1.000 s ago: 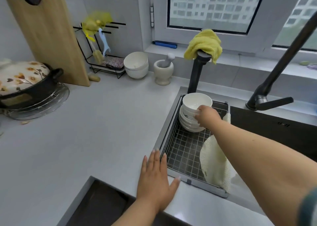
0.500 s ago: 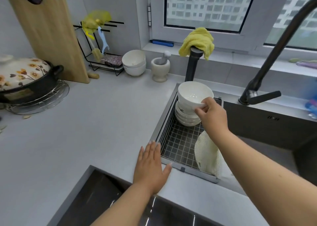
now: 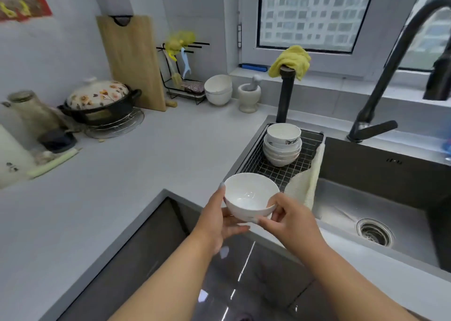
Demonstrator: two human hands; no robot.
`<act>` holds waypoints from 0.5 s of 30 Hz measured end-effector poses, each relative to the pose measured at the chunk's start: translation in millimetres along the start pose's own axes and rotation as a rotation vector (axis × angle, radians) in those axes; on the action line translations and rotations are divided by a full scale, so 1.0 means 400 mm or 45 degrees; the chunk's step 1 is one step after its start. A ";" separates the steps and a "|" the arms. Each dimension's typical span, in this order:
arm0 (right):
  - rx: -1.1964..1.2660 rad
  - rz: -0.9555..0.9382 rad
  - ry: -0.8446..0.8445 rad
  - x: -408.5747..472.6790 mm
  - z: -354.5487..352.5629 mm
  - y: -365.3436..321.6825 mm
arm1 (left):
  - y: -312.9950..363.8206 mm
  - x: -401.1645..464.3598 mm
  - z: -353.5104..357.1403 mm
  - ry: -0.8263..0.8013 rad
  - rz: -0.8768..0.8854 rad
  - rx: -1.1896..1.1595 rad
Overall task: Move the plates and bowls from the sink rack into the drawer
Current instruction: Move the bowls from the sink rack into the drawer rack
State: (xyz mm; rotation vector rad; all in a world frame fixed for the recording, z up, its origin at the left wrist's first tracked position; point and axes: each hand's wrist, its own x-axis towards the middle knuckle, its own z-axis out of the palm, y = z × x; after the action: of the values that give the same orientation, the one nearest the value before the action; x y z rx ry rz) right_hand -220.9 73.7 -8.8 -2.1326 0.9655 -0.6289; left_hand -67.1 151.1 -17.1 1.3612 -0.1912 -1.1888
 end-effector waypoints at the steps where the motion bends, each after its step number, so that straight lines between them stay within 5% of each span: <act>1: 0.025 -0.044 -0.019 -0.022 0.007 -0.008 | -0.010 -0.033 -0.010 0.009 0.026 -0.015; 9: 0.576 0.057 -0.284 -0.148 0.098 -0.137 | -0.064 -0.307 -0.130 0.351 0.158 -0.265; 15: 0.973 0.398 -0.884 -0.230 0.223 -0.247 | -0.104 -0.479 -0.255 0.573 0.199 -0.446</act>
State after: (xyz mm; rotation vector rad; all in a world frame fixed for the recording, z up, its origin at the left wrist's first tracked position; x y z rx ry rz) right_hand -173.4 228.3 -3.3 -1.3142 0.5185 -0.0428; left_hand -103.8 366.5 16.9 1.2400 0.2196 -0.7203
